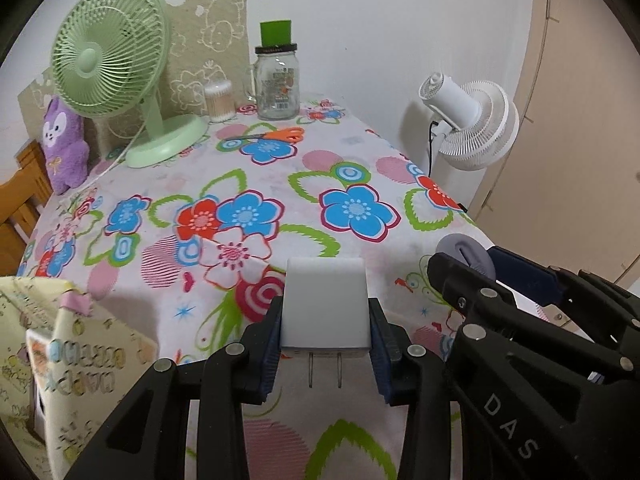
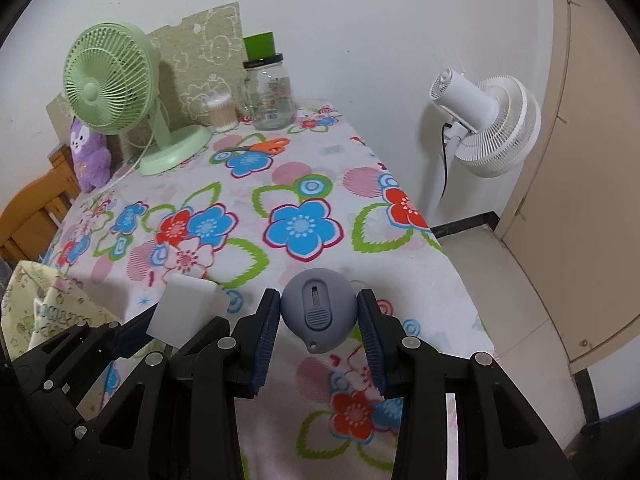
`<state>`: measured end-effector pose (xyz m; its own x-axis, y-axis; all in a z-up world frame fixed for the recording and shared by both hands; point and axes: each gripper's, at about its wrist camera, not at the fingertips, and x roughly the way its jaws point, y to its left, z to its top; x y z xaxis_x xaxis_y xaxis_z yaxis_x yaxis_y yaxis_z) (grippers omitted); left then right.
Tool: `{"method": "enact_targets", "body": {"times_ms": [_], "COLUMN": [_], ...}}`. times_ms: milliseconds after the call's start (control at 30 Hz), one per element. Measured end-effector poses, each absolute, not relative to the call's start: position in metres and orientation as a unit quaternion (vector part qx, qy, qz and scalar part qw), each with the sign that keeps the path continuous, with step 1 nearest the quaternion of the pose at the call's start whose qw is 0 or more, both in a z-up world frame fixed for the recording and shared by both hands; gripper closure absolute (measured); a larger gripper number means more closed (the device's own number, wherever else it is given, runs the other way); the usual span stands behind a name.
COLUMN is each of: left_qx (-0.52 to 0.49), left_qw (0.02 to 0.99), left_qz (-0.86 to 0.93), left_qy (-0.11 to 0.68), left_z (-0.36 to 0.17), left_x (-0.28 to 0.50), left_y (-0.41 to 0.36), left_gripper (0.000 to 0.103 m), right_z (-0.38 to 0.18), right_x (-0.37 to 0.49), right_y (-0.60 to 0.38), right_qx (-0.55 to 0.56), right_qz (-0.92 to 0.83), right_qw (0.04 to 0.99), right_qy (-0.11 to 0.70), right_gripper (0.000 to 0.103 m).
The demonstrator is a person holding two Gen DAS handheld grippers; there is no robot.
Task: Organize rigid objects
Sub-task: 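Carry the grey mouse with the right tool while the left tool carries the white plug over the basket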
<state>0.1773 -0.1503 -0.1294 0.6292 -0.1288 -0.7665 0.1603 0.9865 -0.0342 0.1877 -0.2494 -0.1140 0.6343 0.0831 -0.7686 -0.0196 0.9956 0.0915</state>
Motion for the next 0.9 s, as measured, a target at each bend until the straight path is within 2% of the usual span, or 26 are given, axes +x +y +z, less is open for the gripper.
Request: {"method": "enact_targets", "body": {"times_ms": [900], "left_qx": [0.010], "left_qw": [0.917], "left_qz": [-0.063], "left_qy": [0.394], "left_z": [-0.088], "left_x": [0.118], "left_y": [-0.098], "left_gripper": [0.063], "right_z": [-0.065], "right_x": [0.131], "right_y": [-0.195], "right_qx": [0.011], "right_qz": [0.036], "right_qw": [0.919], "right_qy": [0.393], "right_gripper": [0.060]}}
